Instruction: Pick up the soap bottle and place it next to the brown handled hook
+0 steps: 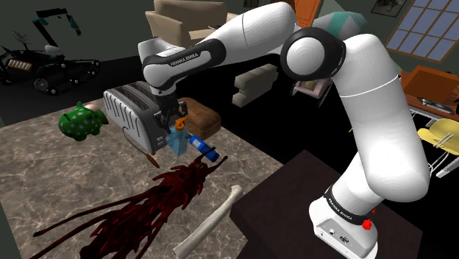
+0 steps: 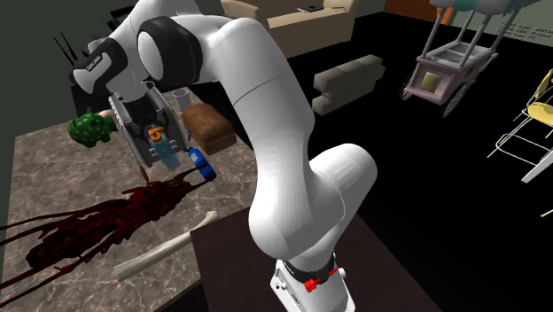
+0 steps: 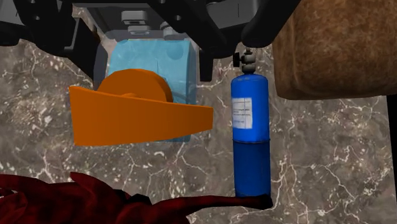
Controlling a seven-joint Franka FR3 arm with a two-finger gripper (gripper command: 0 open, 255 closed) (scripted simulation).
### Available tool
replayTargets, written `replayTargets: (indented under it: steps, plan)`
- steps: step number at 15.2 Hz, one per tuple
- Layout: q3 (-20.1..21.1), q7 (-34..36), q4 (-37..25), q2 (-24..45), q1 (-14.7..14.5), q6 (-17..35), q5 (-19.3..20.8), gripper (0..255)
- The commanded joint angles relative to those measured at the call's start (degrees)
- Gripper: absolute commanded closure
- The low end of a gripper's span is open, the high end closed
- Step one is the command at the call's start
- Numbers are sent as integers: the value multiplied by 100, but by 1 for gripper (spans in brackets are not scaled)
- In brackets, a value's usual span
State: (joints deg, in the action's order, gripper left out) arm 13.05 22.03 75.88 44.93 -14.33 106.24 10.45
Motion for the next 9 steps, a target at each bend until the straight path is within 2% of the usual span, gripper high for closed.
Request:
replayTargets:
  steps: [1,9]
  plan:
    - [-14,12,51,67,0,117,17,255]
    - [-23,18,66,130,-5,194,28,255]
